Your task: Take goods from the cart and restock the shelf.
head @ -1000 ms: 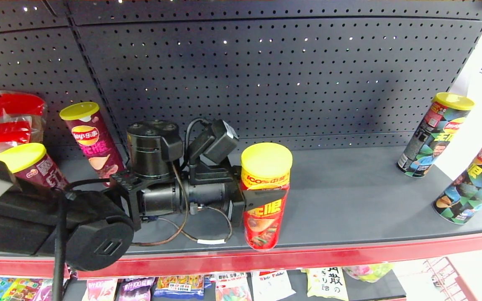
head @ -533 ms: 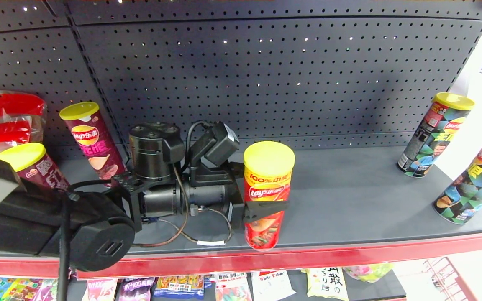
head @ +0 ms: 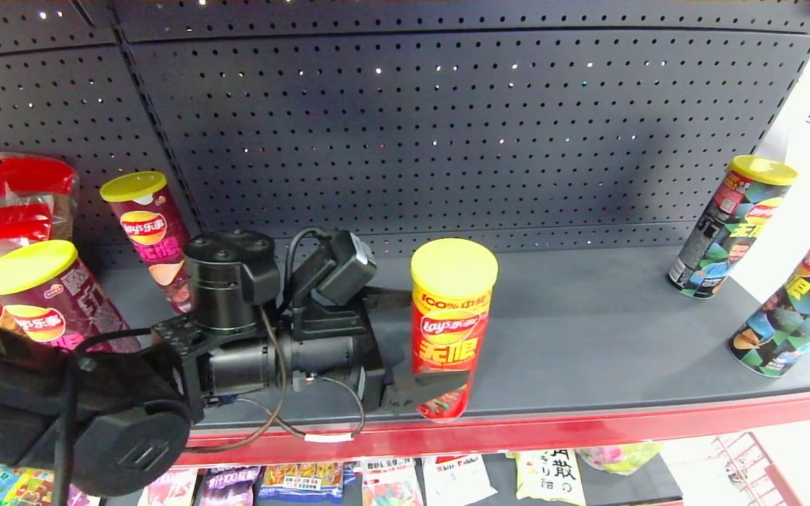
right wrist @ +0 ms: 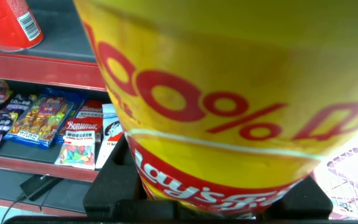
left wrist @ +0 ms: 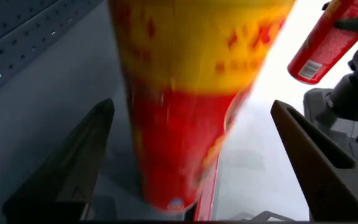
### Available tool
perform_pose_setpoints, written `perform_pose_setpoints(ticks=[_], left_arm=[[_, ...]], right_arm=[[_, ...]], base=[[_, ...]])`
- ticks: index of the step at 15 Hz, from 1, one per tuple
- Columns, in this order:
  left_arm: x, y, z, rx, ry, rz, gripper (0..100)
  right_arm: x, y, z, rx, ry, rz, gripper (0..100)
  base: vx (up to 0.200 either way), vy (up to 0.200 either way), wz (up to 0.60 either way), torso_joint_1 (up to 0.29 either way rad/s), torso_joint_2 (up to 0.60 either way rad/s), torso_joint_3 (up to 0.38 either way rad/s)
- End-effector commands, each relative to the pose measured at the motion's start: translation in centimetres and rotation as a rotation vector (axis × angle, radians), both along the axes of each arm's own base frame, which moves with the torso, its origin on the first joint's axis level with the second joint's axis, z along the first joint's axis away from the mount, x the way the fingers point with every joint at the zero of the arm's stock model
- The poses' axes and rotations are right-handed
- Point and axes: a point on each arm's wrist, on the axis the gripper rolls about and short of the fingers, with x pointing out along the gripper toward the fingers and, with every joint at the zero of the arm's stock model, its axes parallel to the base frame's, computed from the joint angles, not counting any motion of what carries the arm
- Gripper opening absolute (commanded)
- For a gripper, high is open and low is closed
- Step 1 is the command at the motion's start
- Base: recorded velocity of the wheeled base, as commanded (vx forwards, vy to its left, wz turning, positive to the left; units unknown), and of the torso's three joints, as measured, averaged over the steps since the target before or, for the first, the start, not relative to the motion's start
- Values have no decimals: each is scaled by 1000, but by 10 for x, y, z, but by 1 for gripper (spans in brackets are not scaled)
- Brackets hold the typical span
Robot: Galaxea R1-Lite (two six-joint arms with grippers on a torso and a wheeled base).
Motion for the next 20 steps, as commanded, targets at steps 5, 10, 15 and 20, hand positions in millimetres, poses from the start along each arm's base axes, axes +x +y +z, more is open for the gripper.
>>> perform_pose_setpoints(ticks=[5, 10, 15, 20], left_arm=[[-38, 52, 1, 6, -1, 102, 100], [-97, 94, 15, -56, -21, 344, 100], [-152, 132, 27, -29, -26, 535, 100], [-220, 175, 35, 117, 57, 573, 100]], right_arm=[[0, 0, 0, -2, 5, 2, 0], [0, 0, 0, -5, 13, 7, 0], [5, 1, 21, -15, 26, 27, 0], [73, 23, 132, -16, 117, 187, 0]], base=[[0, 0, 0, 0, 0, 0], [0, 0, 0, 0, 0, 0], [0, 0, 0, 0, 0, 0], [0, 0, 0, 0, 0, 0]])
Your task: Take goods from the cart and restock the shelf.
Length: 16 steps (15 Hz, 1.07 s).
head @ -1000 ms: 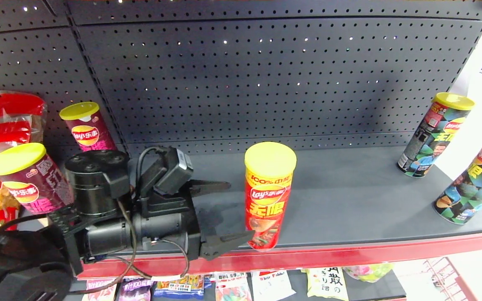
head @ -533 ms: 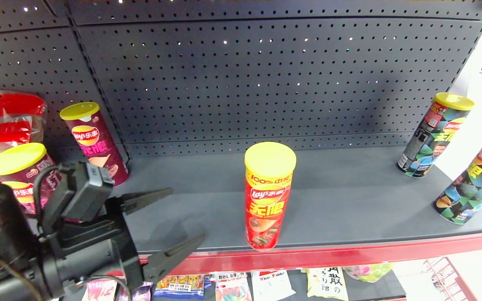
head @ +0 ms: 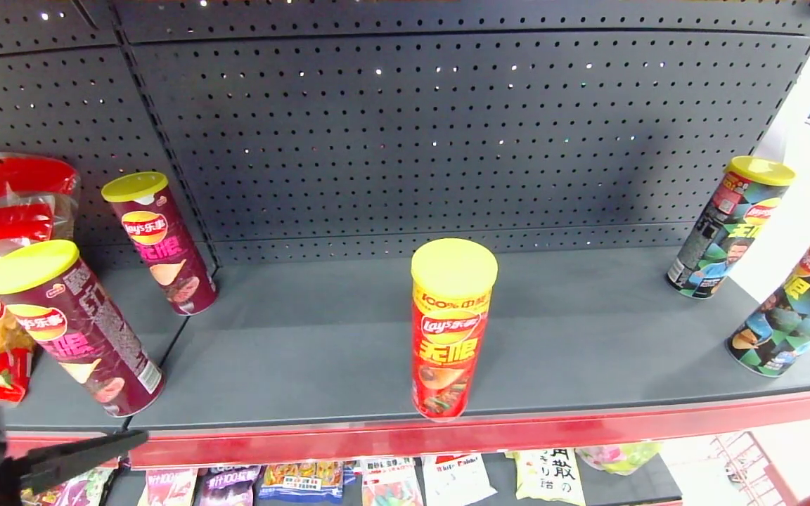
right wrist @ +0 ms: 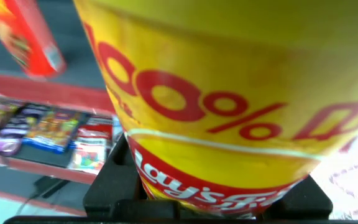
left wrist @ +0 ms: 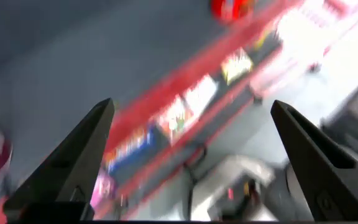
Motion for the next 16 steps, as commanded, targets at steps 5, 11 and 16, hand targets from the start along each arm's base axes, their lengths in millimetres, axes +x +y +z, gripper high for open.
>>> perform_pose_setpoints(ticks=[5, 11, 16], left_arm=[[-55, 34, 5, -88, -190, 8, 100], [-61, 39, -17, -70, -186, 45, 100], [-61, 39, -21, -57, -185, 74, 100]], right_arm=[[163, 61, 77, -17, 139, 230, 0], [263, 110, 63, -25, 175, 328, 0], [306, 155, 30, -20, 96, 394, 0]], base=[[0, 0, 0, 0, 0, 0], [0, 0, 0, 0, 0, 0], [0, 0, 0, 0, 0, 0]])
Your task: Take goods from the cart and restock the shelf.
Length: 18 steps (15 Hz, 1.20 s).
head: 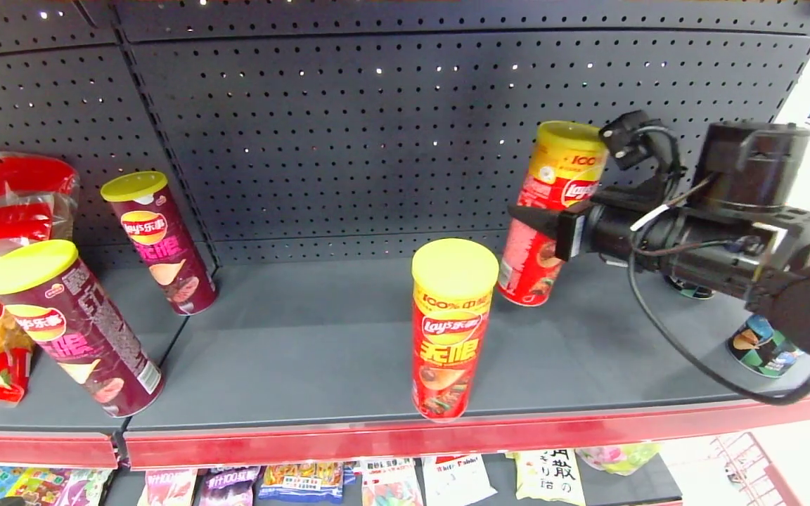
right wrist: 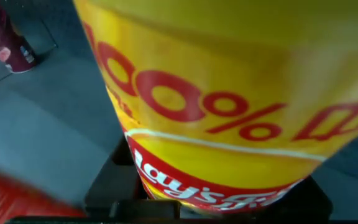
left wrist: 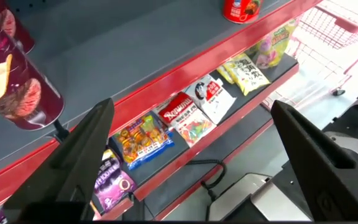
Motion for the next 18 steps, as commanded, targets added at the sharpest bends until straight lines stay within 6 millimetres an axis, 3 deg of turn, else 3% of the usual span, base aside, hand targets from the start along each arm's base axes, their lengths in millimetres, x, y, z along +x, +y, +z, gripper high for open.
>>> perform_pose_setpoints(ticks=[1, 13, 18], left_arm=[[0, 0, 0, 1, 1, 3, 100], [0, 0, -1, 5, 2, 12, 100], [-1, 1, -3, 2, -3, 15, 100]], right_arm=[[18, 28, -30, -34, 61, 42, 0], [31, 76, -47, -26, 20, 87, 0], [32, 84, -54, -22, 2, 60, 0]], base=[[0, 0, 0, 0, 0, 0], [0, 0, 0, 0, 0, 0], [0, 0, 0, 0, 0, 0]])
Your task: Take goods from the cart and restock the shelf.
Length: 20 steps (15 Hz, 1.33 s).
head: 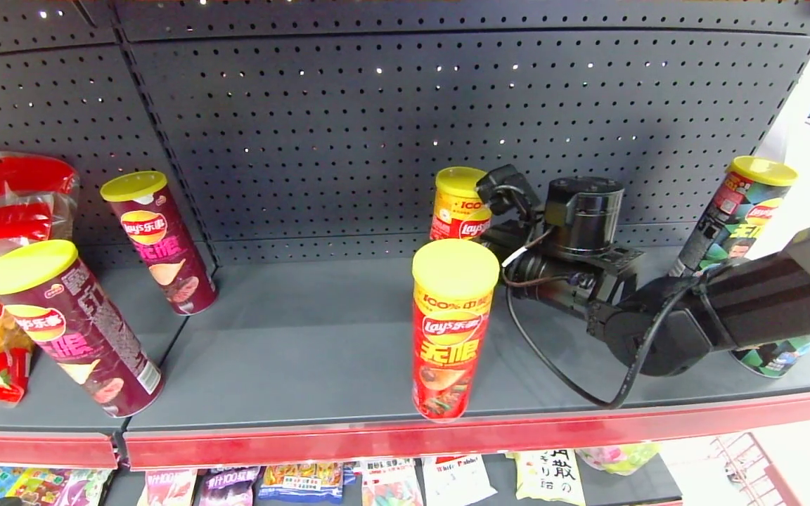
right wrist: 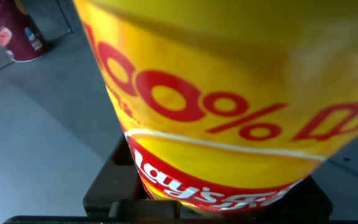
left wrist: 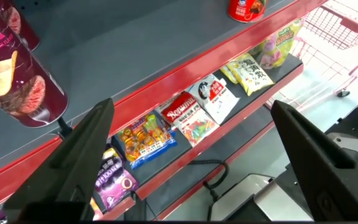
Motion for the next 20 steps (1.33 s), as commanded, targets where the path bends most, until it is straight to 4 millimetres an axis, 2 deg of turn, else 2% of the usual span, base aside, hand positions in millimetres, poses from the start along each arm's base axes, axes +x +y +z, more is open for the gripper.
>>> perform_pose_setpoints(ticks=[1, 10, 20], left_arm=[[0, 0, -2, 3, 4, 0, 100], [-1, 1, -3, 2, 1, 5, 100], [-1, 1, -3, 1, -2, 6, 100]], right_arm=[[0, 1, -2, -3, 3, 3, 0], [1, 6, -8, -14, 12, -22, 0], [1, 7, -4, -6, 3, -20, 0]], base=[[0, 0, 0, 0, 0, 0], [0, 0, 0, 0, 0, 0], [0, 0, 0, 0, 0, 0]])
